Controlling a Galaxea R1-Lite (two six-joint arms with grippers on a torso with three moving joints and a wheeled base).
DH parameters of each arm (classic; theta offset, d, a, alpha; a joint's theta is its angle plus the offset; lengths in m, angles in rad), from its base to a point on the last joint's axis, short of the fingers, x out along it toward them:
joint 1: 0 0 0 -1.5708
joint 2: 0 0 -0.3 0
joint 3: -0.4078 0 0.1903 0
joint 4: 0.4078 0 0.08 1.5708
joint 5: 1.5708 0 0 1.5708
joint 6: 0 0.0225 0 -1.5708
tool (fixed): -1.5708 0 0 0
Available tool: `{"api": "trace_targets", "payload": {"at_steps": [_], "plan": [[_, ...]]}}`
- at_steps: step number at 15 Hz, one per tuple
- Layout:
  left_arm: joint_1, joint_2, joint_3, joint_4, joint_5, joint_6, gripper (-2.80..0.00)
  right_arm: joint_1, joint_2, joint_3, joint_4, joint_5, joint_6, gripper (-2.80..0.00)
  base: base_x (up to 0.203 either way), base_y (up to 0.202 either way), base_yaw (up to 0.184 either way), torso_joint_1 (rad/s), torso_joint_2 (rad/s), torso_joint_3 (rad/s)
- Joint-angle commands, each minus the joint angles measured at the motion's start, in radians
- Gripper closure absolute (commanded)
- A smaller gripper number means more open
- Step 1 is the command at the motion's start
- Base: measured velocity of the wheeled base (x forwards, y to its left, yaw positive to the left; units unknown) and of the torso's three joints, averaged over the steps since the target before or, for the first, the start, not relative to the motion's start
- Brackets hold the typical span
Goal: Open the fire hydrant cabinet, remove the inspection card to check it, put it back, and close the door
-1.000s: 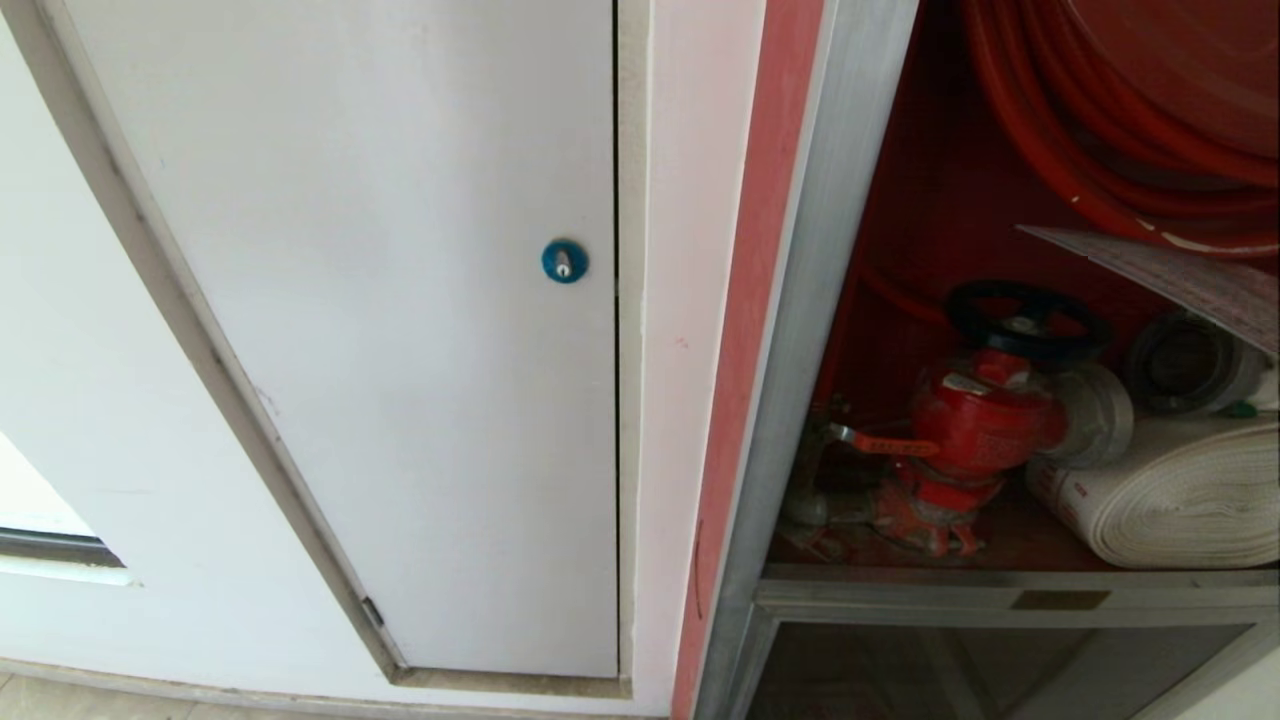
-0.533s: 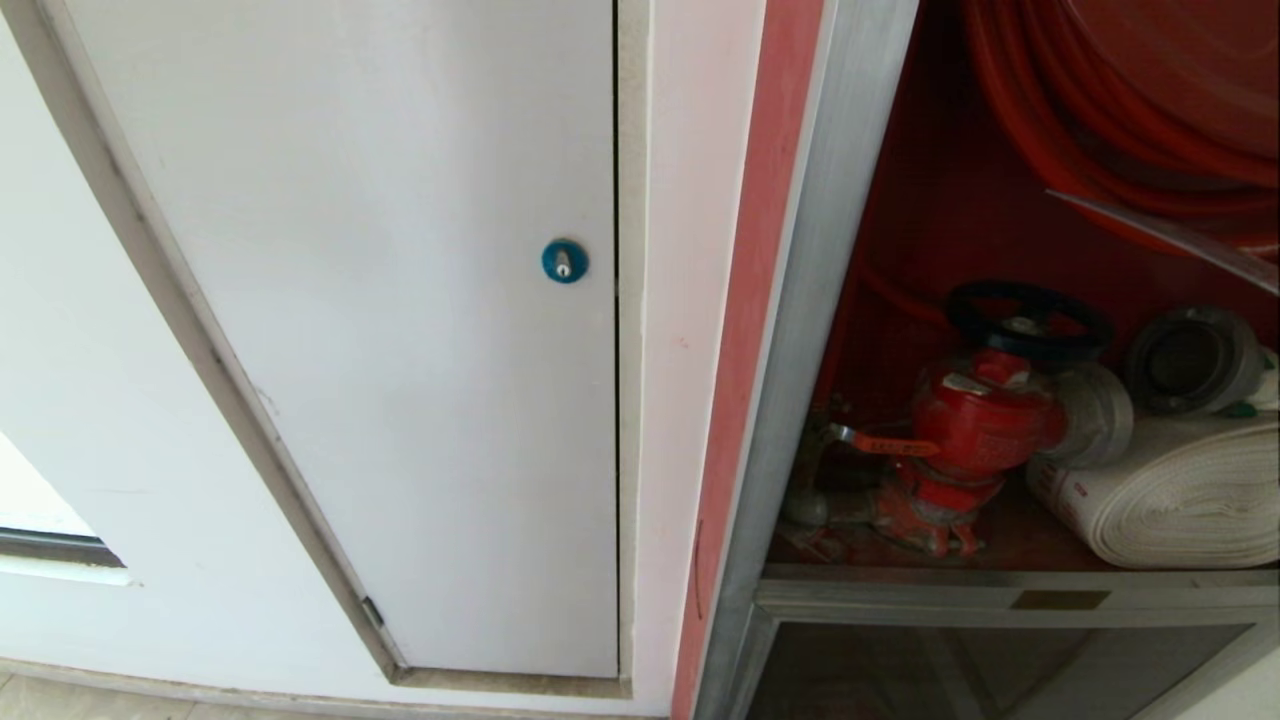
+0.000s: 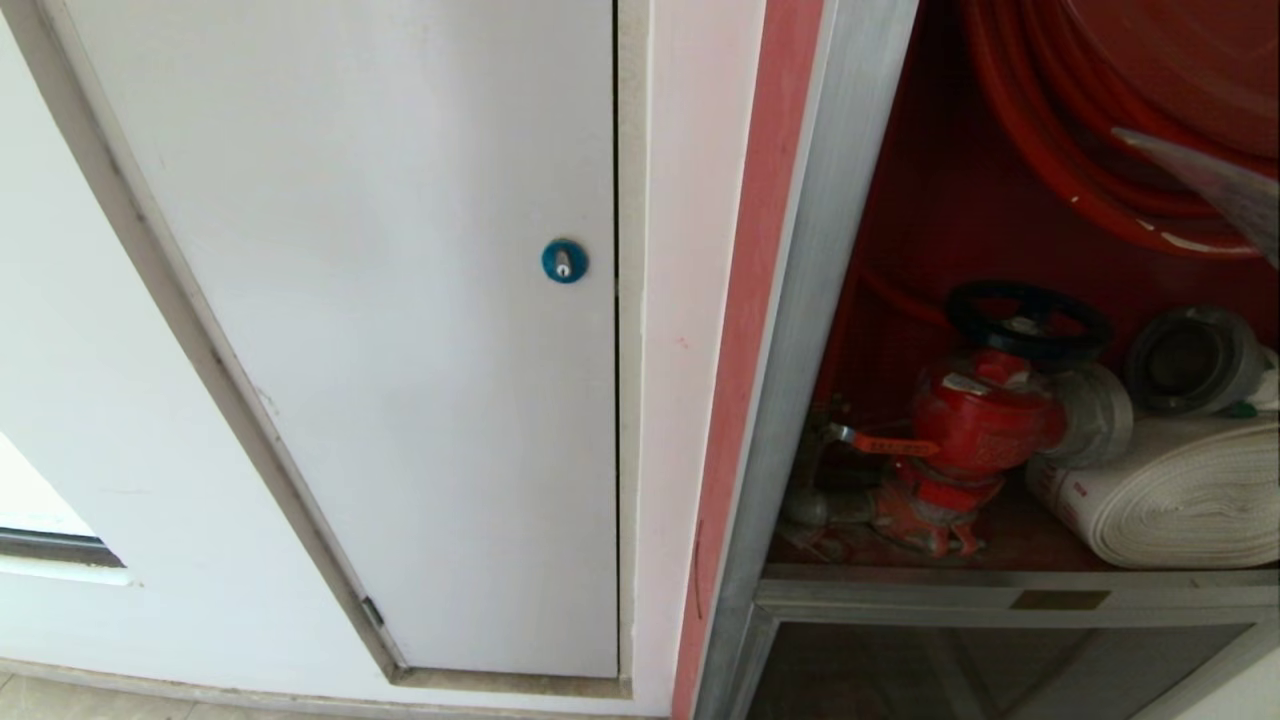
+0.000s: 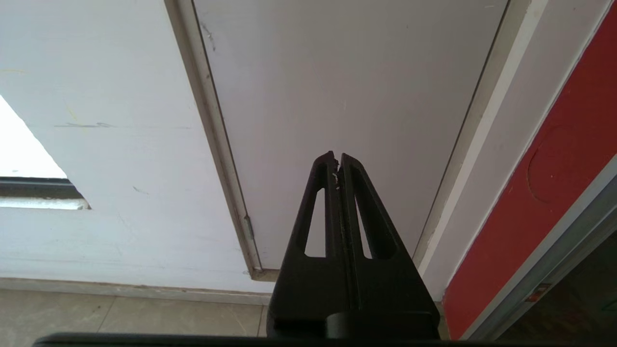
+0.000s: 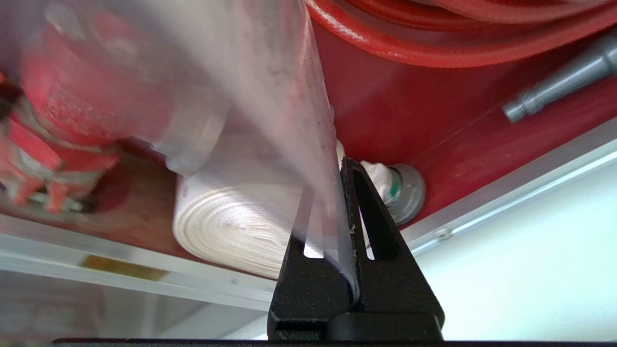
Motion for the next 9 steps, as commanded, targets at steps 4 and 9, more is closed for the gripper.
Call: {"api": "trace_targets", "payload": {"at_steps": [4,9], "plan": [[0.0,0.001,0.02,-0.001,0.001,0.0,0.0,0.003,-0.017,0.021,-0.002,0.034,0.098,0.0,0.0,0.0,0.0,0.0,0.0,0.0],[0.0,0.001,0.02,-0.001,0.001,0.0,0.0,0.004,-0.024,0.06,-0.001,0.133,0.237,0.0,0.0,0.0,0.0,0.0,0.0,0.0]]}}
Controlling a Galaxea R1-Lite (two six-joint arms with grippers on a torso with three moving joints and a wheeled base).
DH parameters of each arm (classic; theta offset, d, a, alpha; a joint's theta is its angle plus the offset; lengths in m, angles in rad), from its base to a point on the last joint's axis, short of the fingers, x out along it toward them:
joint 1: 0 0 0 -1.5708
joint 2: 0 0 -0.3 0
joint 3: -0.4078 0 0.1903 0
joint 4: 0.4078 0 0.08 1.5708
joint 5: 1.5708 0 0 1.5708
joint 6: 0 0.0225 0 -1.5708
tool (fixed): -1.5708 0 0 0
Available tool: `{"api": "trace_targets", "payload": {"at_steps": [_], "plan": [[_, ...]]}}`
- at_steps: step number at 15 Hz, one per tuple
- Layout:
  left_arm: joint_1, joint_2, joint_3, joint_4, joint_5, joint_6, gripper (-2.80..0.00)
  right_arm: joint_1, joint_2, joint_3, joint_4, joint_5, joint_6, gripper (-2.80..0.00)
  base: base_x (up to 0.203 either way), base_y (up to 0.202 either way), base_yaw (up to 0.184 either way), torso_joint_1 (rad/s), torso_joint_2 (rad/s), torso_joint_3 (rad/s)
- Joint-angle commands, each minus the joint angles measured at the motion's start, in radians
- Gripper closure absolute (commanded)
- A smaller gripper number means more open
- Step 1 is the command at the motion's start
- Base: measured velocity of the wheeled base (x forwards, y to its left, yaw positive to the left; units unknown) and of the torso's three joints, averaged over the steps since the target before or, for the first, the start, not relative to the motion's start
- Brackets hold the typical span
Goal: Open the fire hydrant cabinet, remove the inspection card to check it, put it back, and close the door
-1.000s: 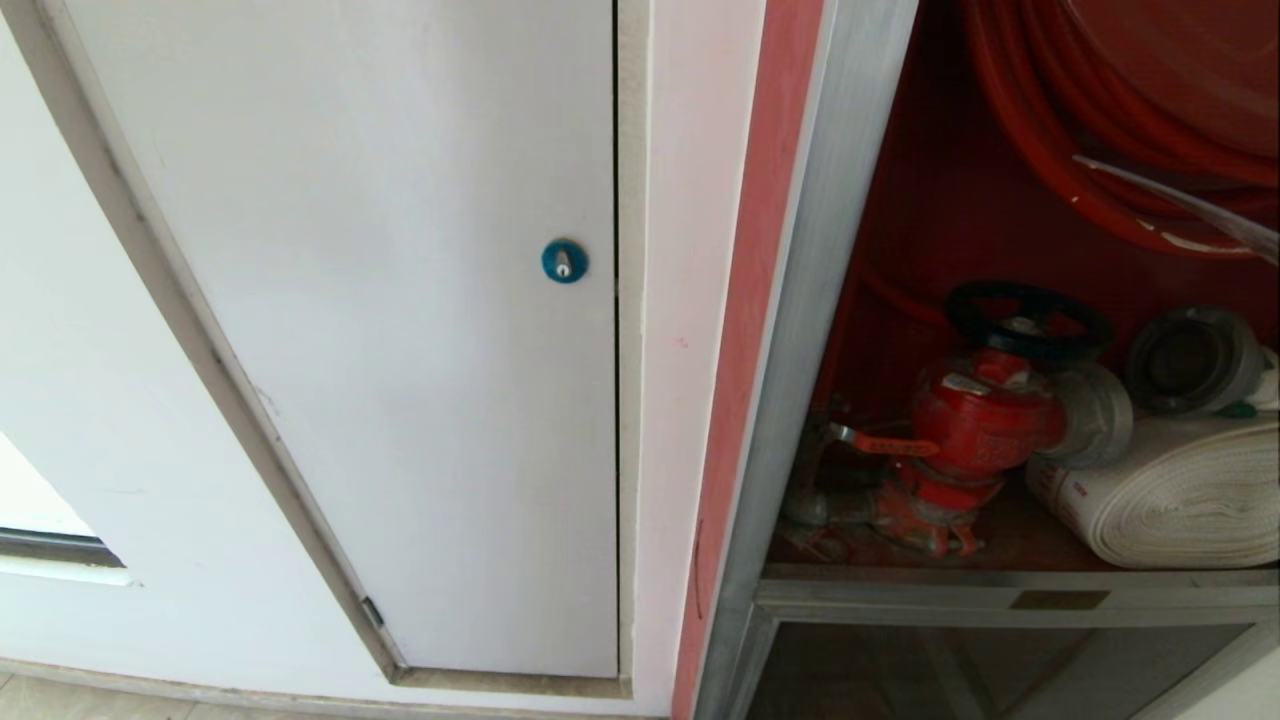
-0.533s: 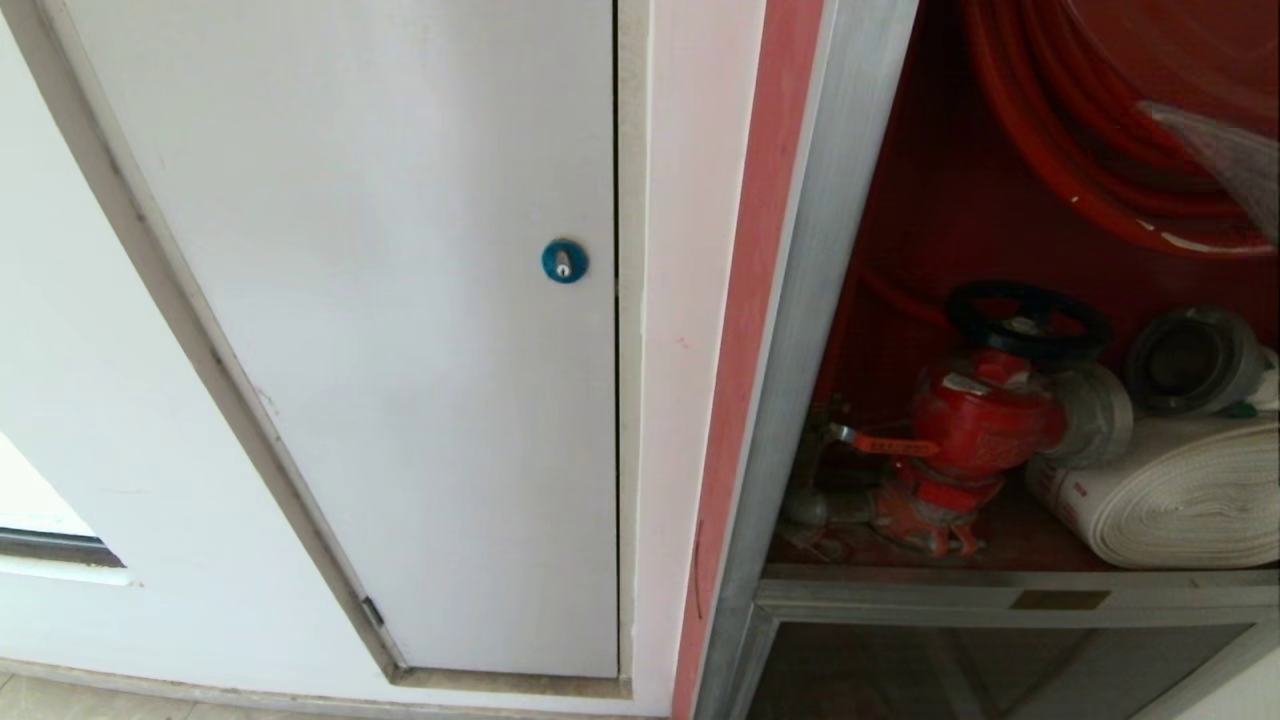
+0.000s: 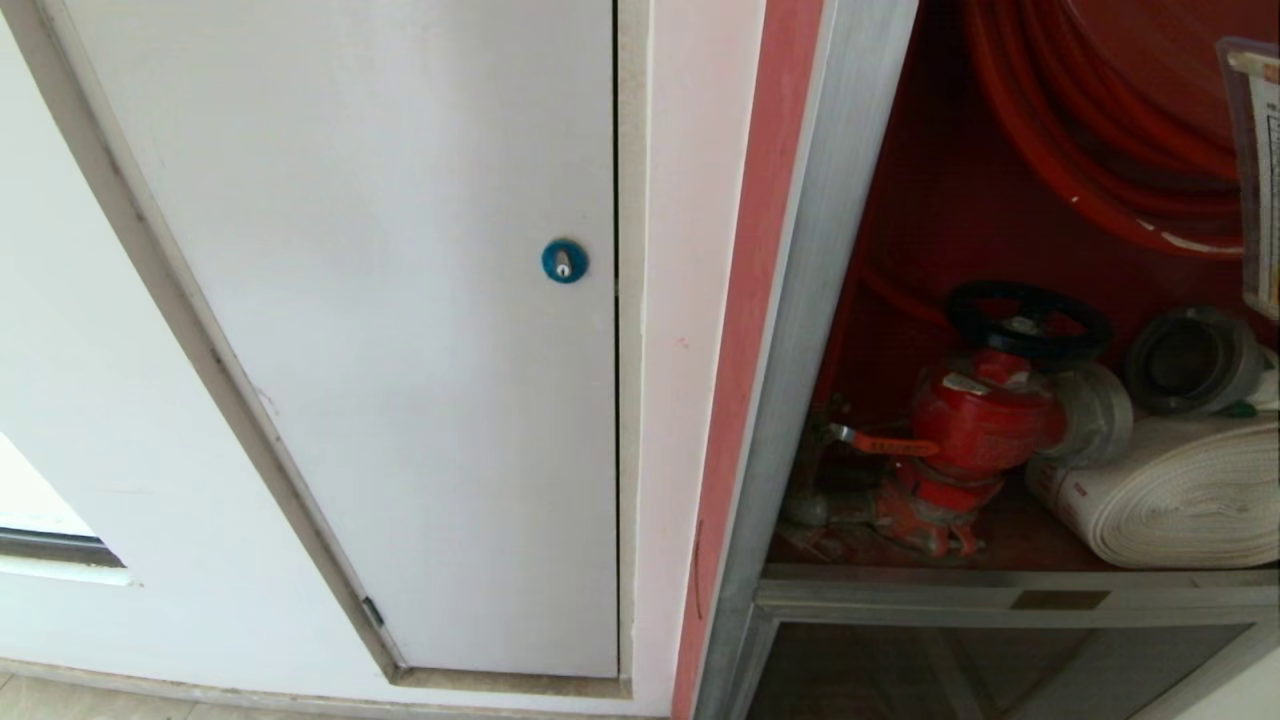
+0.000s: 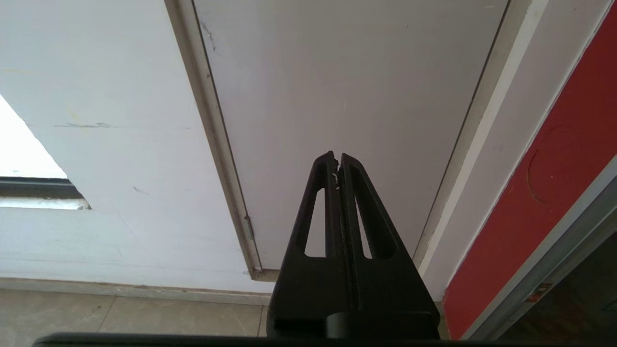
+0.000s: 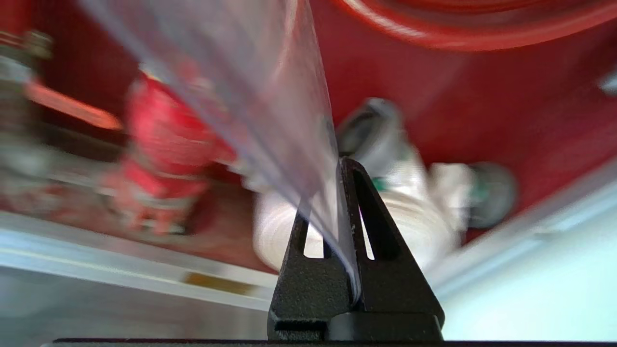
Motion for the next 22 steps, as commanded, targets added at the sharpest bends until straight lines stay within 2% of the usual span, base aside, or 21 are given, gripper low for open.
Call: {"api": "trace_targets", "payload": {"at_steps": [1,10,12,15,22], "plan": [[0.0,0.001,0.02,-0.001,-0.001,0.0,0.0,0.0,-0.008,0.007,0.0,0.027,0.028,0.0,0.0,0.0,0.0,0.0,0.0,0.0],[0.0,0.001,0.02,-0.001,-0.001,0.0,0.0,0.001,0.004,0.061,0.002,0.267,0.166,0.0,0.0,0.0,0.0,0.0,0.0,0.0],[0.0,0.001,0.02,-0.001,0.0,0.0,0.0,0.002,0.009,0.05,0.06,0.311,0.176,0.0,0.0,0.0,0.0,0.0,0.0,0.0],[0.0,0.001,0.02,-0.001,0.001,0.0,0.0,0.002,0.0,0.009,0.17,0.439,0.253,0.0,0.0,0.0,0.0,0.0,0.0,0.0],[0.0,0.001,0.02,-0.001,-0.001,0.0,0.0,0.002,-0.023,0.006,0.245,0.577,0.296,0.0,0.0,0.0,0.0,0.0,0.0,0.0]]}}
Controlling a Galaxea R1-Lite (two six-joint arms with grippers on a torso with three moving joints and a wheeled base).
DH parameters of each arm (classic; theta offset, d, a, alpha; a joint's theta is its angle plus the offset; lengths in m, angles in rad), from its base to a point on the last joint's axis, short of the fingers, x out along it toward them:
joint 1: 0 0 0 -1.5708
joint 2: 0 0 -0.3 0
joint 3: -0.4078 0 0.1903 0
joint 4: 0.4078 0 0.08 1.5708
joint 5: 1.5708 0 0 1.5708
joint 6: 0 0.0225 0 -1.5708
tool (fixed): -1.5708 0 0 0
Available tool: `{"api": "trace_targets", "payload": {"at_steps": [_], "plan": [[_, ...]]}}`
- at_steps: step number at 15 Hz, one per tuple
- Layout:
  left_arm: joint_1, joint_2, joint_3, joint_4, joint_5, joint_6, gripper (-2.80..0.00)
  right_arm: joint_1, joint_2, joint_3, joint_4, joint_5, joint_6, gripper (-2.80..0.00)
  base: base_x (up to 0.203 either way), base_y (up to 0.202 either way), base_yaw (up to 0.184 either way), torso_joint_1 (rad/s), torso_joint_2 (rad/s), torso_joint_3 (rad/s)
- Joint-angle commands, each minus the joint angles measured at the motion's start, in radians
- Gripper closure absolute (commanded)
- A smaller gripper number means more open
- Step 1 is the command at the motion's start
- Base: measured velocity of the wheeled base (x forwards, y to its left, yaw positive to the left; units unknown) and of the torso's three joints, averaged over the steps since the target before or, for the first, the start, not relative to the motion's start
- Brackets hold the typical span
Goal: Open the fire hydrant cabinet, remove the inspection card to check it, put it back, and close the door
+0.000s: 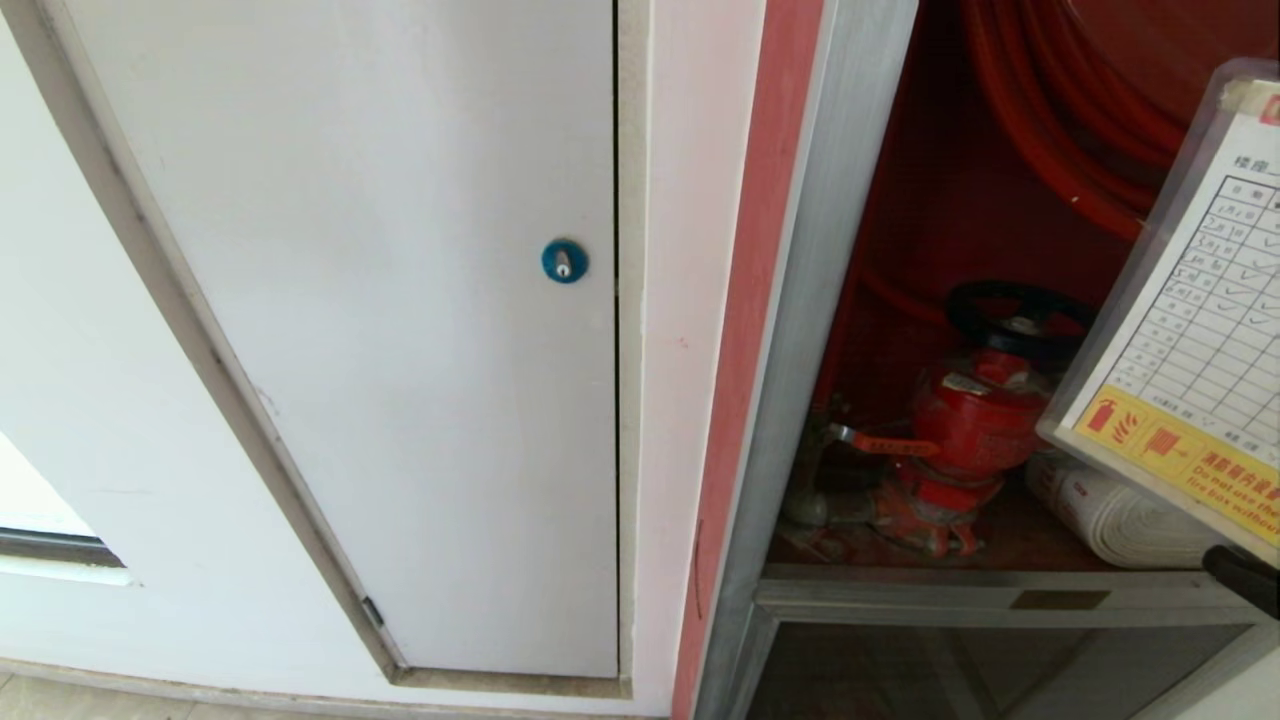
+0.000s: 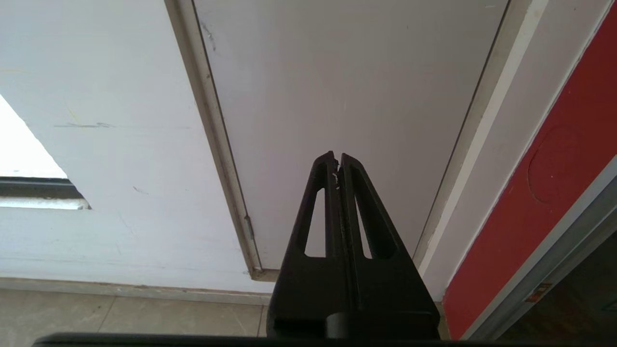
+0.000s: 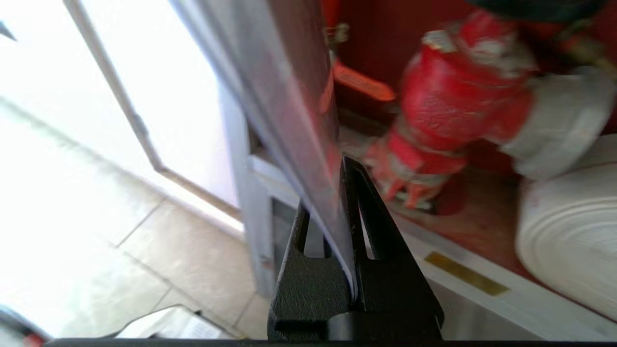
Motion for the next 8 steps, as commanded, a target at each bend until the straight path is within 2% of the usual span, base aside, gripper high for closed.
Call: {"api": "trace_targets", "payload": {"at_steps": [1,5,8], "plan": [[0.0,0.001,0.02,-0.001,0.001,0.0,0.0,0.0,-0.014,-0.001,0.013,0.016,-0.001,0.0,0.0,0.0,0.0,0.0,0.0,0.0],[0.0,0.001,0.02,-0.001,0.0,0.0,0.0,0.0,-0.05,-0.032,0.073,0.139,0.085,0.0,0.0,0.0,0.0,0.0,0.0,0.0],[0.0,0.001,0.02,-0.001,0.0,0.0,0.0,0.0,-0.068,-0.043,0.13,0.206,0.088,0.0,0.0,0.0,0.0,0.0,0.0,0.0]]}}
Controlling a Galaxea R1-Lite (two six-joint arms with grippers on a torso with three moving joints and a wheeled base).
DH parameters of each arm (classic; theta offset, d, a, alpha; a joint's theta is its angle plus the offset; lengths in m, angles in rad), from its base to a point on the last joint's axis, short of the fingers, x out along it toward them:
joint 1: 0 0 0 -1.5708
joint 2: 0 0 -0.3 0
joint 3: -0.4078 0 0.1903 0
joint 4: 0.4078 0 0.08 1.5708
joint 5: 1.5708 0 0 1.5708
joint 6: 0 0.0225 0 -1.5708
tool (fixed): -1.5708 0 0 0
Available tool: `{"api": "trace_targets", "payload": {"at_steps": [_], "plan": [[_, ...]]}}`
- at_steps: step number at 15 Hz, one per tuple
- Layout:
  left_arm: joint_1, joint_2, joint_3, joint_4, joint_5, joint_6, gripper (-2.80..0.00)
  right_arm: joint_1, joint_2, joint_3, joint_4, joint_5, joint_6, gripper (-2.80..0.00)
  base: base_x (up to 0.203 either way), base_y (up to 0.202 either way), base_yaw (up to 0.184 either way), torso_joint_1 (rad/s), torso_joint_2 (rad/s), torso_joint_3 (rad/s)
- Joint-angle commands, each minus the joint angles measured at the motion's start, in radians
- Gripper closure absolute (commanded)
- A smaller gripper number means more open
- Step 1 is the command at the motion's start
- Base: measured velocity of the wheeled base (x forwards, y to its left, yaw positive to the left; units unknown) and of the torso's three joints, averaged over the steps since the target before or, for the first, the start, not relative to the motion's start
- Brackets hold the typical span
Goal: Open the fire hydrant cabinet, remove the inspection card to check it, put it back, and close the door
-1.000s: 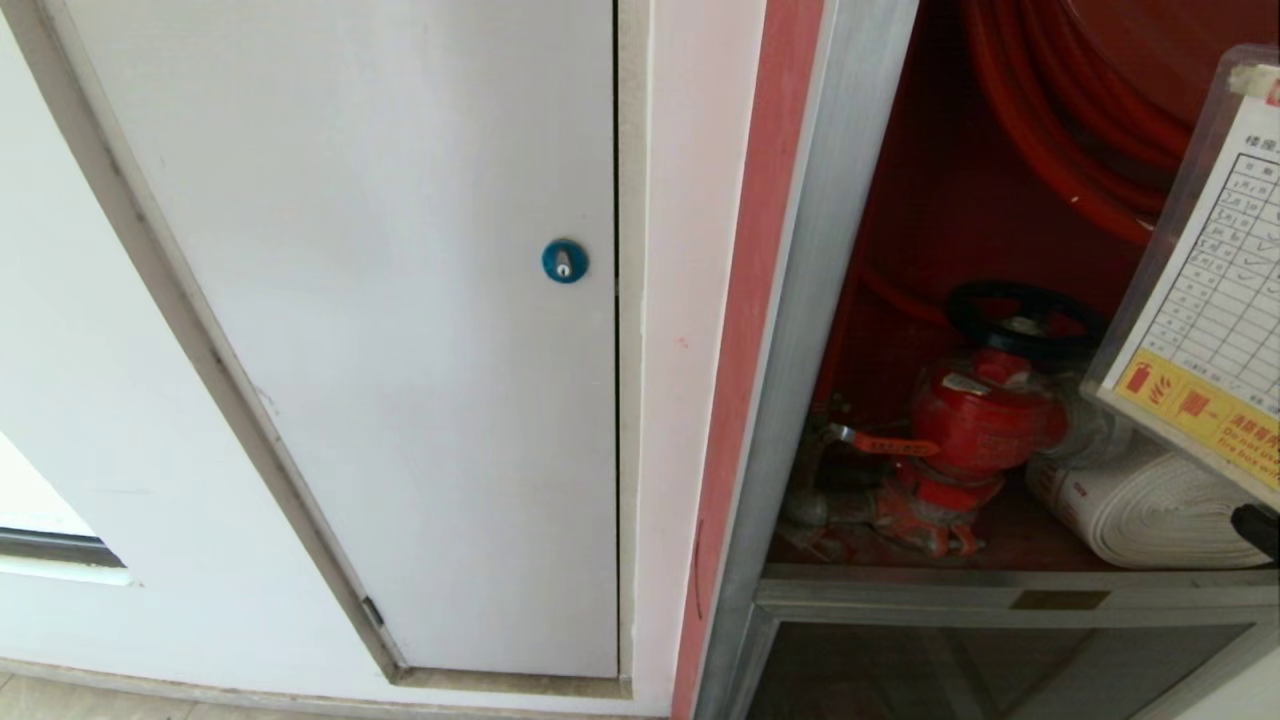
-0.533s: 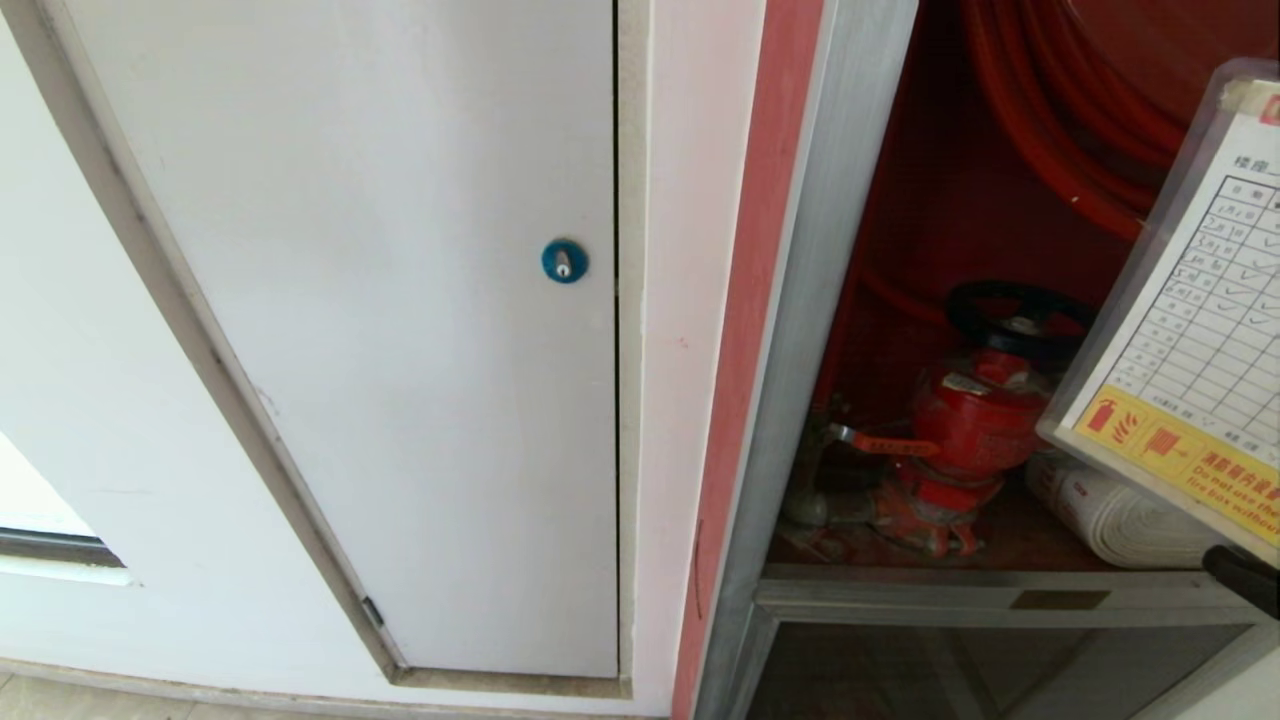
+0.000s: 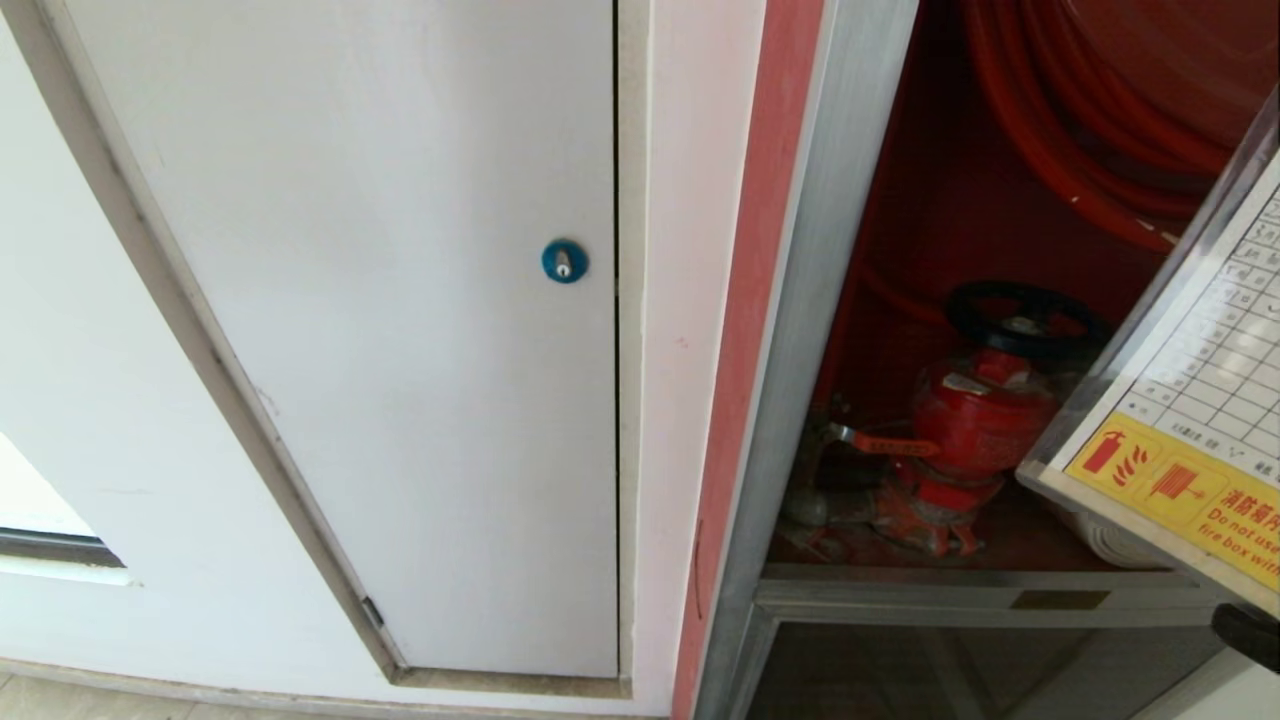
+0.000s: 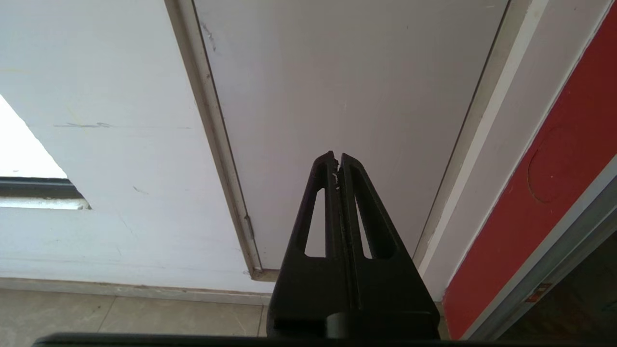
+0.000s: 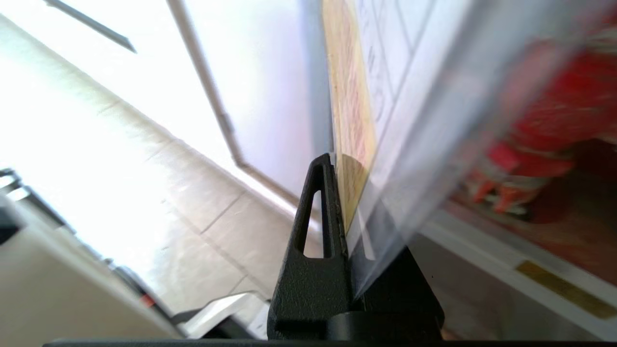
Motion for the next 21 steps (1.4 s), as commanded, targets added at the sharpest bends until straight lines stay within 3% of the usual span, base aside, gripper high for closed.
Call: {"api": "trace_targets", "payload": {"at_steps": [1,6,13,21], "plan": [[0.0,0.001,0.02,-0.001,0.0,-0.001,0.0,0.0,-0.02,-0.006,0.015,0.02,-0.001,0.0,0.0,0.0,0.0,0.0,0.0,0.0],[0.0,0.001,0.02,-0.001,0.0,-0.001,0.0,0.001,-0.037,-0.004,0.015,0.032,-0.007,0.0,0.0,0.0,0.0,0.0,0.0,0.0],[0.0,0.001,0.02,-0.001,0.001,-0.001,0.0,0.007,-0.052,-0.003,0.021,0.148,-0.046,0.0,0.0,0.0,0.0,0.0,0.0,0.0],[0.0,0.001,0.02,-0.001,0.0,-0.001,0.0,0.194,0.033,-0.032,0.037,0.17,-0.052,0.0,0.0,0.0,0.0,0.0,0.0,0.0]]}}
